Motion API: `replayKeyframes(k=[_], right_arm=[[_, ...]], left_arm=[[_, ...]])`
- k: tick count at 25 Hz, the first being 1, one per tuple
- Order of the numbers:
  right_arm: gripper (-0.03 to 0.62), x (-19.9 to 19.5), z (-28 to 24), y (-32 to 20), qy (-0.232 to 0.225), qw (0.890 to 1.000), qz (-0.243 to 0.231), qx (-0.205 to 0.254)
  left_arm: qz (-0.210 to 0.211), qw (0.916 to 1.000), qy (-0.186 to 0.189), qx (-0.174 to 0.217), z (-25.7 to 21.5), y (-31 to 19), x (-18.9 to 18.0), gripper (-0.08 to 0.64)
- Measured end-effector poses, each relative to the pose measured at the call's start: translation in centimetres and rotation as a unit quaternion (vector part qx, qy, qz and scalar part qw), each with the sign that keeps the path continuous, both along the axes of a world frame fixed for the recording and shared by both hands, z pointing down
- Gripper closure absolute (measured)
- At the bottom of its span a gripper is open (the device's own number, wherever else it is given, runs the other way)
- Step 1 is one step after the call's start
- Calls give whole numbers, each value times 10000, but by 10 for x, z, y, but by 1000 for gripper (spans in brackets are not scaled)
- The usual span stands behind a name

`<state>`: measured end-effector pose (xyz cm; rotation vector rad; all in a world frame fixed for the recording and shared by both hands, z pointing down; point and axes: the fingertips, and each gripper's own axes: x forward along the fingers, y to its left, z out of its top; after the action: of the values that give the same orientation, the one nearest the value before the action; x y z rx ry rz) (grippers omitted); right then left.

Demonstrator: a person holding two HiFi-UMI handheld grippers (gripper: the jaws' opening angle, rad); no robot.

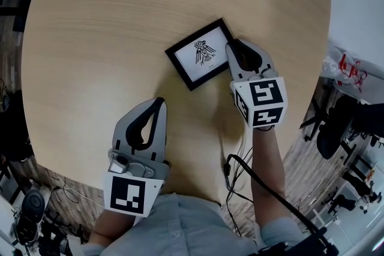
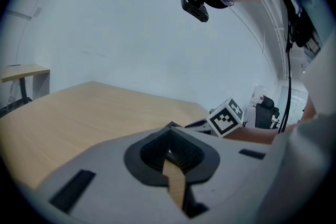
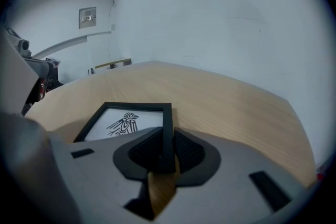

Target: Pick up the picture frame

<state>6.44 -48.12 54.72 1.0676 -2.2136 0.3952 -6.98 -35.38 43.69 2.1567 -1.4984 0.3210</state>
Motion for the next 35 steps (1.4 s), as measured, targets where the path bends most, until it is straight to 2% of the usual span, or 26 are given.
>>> replayKeyframes(k=[4,7,12,17,24,29,35], right_arm=[[528,1,-1,-1,-51,9998,104,176],[528,1,-14,-1,-74,9985,217,499],[528,0,-54,0,-184,9935,330,1071],[528,9,-108,8,-427,9851,470,1597],[528,8,-213,46,-948,9597,656,2562],[528,17,-272,85,-1294,9421,610,3033],[526,15,-307,120,-1542,9256,601,3404]], left_arm=[[-29,9999,-7,114,-7,-2,0,560],[-65,9996,-41,254,-15,0,-6,560],[-145,9981,-92,593,-33,6,-17,560],[-103,9954,-162,935,-58,10,-2,560],[-229,9846,-363,1695,-115,27,-11,560],[-222,9687,-801,2341,-148,44,-8,560],[-476,9644,-778,2481,-162,61,-18,560]])
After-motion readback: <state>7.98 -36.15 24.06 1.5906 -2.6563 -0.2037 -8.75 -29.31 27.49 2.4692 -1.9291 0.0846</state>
